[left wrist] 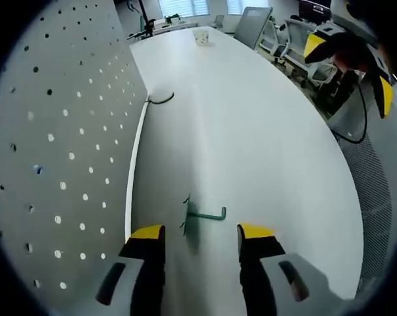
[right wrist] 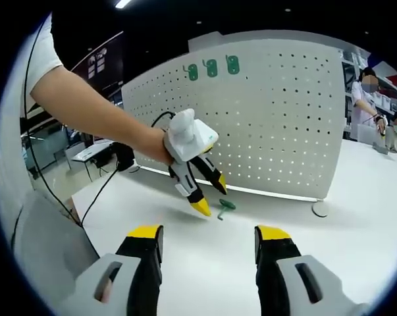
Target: Insert the hook assembly into the mounting plate slot until the hook locks in place.
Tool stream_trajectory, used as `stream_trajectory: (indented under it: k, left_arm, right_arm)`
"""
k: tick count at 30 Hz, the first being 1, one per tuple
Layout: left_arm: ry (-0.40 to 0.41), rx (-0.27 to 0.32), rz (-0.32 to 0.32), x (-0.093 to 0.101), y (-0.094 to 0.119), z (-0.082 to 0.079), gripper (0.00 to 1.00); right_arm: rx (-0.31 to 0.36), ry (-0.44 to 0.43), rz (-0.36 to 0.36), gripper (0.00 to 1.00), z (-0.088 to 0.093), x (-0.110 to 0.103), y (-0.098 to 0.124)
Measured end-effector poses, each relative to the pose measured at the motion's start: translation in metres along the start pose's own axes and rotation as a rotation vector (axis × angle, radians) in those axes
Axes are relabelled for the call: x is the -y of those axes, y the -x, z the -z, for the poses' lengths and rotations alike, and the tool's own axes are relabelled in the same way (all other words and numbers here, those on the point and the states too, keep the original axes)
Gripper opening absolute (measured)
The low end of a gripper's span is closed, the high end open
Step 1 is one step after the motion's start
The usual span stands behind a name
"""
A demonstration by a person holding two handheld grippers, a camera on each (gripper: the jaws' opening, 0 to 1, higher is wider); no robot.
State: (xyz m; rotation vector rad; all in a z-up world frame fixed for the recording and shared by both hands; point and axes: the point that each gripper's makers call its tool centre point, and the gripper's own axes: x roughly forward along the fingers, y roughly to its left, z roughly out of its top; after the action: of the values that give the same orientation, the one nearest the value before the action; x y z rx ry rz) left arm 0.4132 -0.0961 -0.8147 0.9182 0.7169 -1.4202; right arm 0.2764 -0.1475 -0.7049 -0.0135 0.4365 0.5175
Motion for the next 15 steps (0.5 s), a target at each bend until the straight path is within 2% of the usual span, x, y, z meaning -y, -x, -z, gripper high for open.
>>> stream_trajectory:
  k: [5,15]
  left_arm:
    - [0.011,-0.016,0.005,-0.001,-0.007,0.004,0.44]
    - [0.028,-0.008,0.029,0.001,-0.015,0.001,0.38]
  right_arm:
    - [0.001,-0.005,0.003,0.54,0.000,0.001,0.000]
    - [0.001,-0.019,0.010,0.54,0.001,0.003,0.001]
